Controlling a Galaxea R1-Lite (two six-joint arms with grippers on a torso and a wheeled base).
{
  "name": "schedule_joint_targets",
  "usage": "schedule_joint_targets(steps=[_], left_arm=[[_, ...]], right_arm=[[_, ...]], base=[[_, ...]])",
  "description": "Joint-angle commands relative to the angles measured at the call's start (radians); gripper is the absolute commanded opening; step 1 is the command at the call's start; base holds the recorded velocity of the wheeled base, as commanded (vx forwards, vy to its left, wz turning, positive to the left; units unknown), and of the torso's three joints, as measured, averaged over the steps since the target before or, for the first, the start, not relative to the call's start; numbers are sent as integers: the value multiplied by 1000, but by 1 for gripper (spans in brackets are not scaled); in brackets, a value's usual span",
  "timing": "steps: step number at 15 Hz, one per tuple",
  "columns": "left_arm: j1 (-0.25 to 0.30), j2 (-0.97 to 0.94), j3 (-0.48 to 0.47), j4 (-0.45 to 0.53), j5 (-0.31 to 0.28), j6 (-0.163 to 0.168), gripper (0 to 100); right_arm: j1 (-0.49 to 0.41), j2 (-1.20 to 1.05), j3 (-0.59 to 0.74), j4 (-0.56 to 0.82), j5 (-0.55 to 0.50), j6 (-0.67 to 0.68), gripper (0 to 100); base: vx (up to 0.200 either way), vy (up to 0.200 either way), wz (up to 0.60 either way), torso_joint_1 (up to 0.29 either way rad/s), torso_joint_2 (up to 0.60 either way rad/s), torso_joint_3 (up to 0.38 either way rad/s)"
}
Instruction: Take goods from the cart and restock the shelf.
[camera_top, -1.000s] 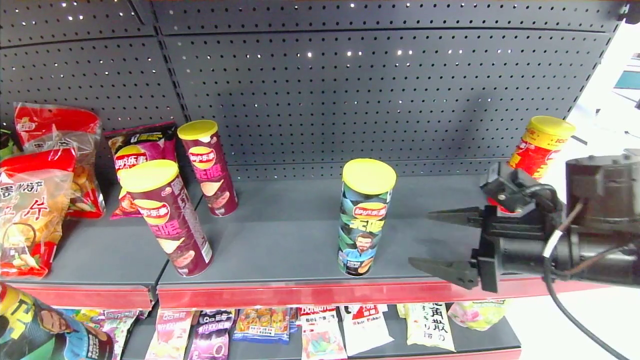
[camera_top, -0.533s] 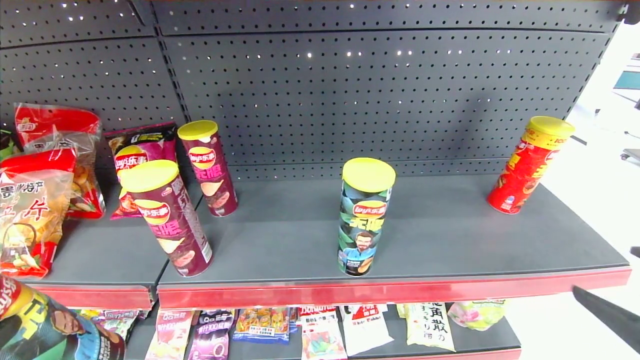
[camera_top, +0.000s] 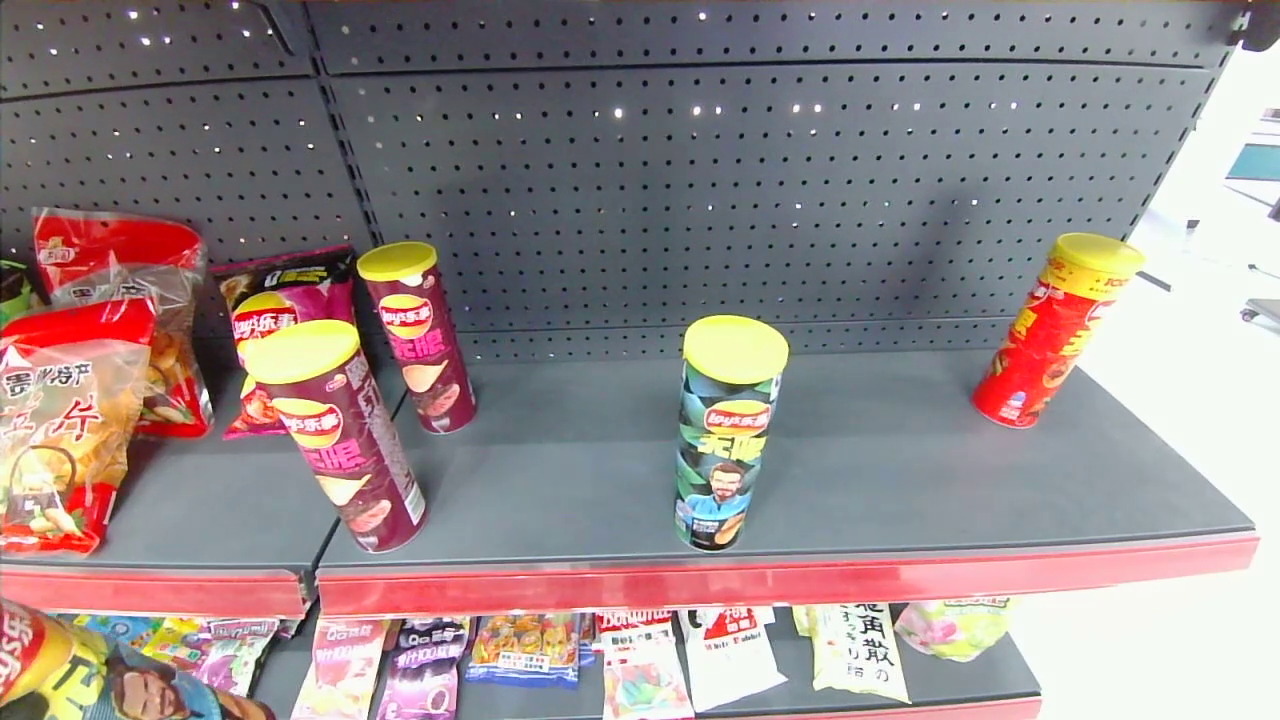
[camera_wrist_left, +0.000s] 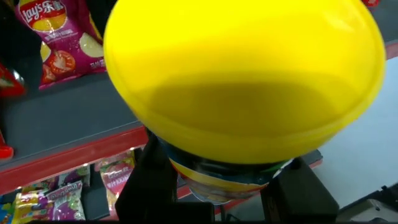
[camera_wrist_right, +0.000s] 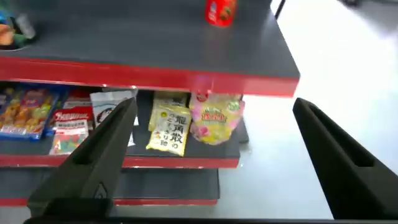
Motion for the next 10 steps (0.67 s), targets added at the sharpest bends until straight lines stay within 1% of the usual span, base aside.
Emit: schedule_joint_targets(steps=[1, 2, 3, 4, 5, 6, 7, 8, 10], left_arm=[[3, -52, 13, 2, 26, -8, 0], [4, -55, 16, 0, 49, -14, 0], [3, -53, 16, 0, 52, -16, 0], [3, -55, 16, 0, 46, -19, 0], [0, -55, 16, -3, 37, -28, 0], [-2, -63, 16, -4, -3, -60, 0], [-2, -70, 16, -4, -7, -63, 0], [-2, -70, 16, -4, -7, -62, 0], [-2, -64, 16, -4, -11, -62, 0]], right_arm=[[-138, 59, 44, -21, -34, 52, 100], [-202, 102, 34, -24, -10, 55, 100], [-207, 106, 41, -26, 15, 56, 100], [-197, 53, 90, -38, 71, 56, 100], [-168, -83, 210, -83, 147, 43, 100], [-105, -164, 322, -278, 213, 56, 100], [-113, -164, 388, -409, 213, 61, 100], [-111, -164, 413, -469, 219, 52, 100], [-110, -164, 413, -411, 265, 41, 100]], base=[[0, 0, 0, 0, 0, 0], [0, 0, 0, 0, 0, 0], [0, 0, 0, 0, 0, 0], [0, 0, 0, 0, 0, 0], [0, 0, 0, 0, 0, 0], [0, 0, 0, 0, 0, 0], [0, 0, 0, 0, 0, 0], [0, 0, 0, 0, 0, 0], [0, 0, 0, 0, 0, 0]])
